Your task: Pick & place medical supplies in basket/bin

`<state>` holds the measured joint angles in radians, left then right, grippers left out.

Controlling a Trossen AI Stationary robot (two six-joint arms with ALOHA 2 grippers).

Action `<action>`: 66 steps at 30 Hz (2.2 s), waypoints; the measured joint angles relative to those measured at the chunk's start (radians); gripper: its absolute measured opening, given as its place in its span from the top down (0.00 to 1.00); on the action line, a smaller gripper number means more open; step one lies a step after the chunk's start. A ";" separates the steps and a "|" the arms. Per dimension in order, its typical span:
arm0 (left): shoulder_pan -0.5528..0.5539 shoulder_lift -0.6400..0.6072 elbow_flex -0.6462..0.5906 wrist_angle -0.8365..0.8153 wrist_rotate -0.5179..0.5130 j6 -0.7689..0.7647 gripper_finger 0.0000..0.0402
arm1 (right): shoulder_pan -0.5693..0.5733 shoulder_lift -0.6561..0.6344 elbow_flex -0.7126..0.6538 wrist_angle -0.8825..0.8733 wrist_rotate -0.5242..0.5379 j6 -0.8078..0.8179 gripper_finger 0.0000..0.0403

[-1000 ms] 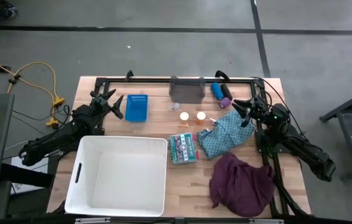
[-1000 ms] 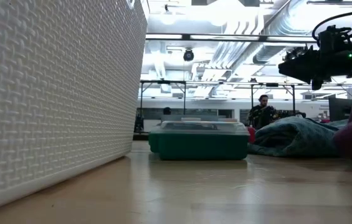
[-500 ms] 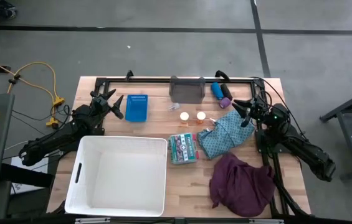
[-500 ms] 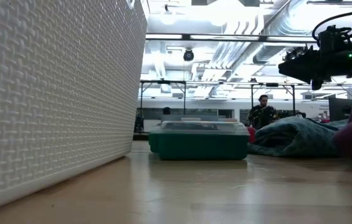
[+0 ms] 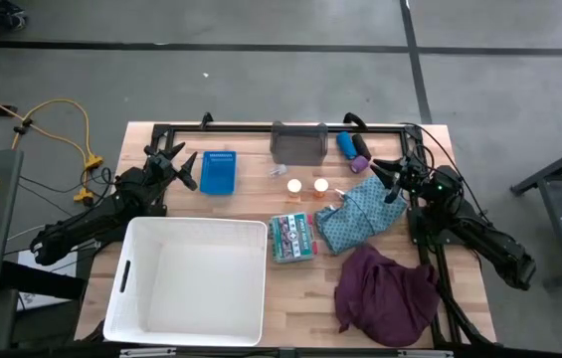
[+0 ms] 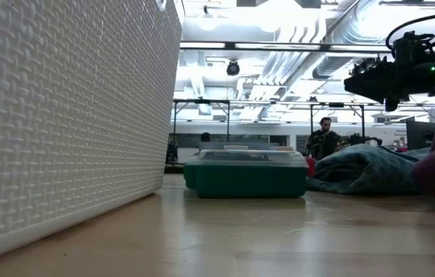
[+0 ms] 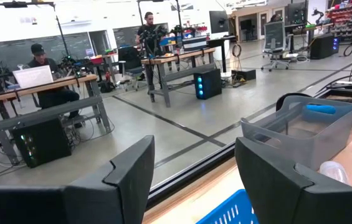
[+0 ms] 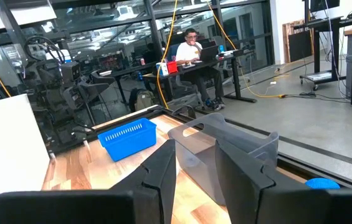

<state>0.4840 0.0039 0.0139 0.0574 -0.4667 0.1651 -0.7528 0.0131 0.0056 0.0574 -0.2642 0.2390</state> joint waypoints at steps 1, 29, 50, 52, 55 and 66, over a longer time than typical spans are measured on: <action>0.000 0.000 0.000 0.000 0.000 0.000 0.46 | 0.000 0.000 0.000 0.000 0.000 0.000 0.75; 0.000 0.000 0.000 0.000 0.003 0.000 0.46 | 0.000 0.000 0.000 0.000 0.000 0.076 0.75; 0.000 0.000 0.000 0.000 -0.001 0.000 0.46 | 0.001 0.018 0.041 0.018 -0.012 0.087 0.75; 0.000 0.000 0.000 0.000 -0.001 0.000 0.46 | 0.001 0.037 0.063 0.024 -0.002 0.075 0.75; 0.000 0.000 0.000 0.000 -0.001 0.000 0.46 | 0.001 0.071 0.093 0.017 0.009 0.071 0.75; 0.000 0.000 0.000 0.000 0.000 0.000 0.46 | 0.001 0.262 0.245 0.021 0.011 0.070 0.75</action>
<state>0.4843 0.0040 0.0139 0.0574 -0.4667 0.1650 -0.7517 0.2755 0.2502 0.0784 -0.2535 0.3088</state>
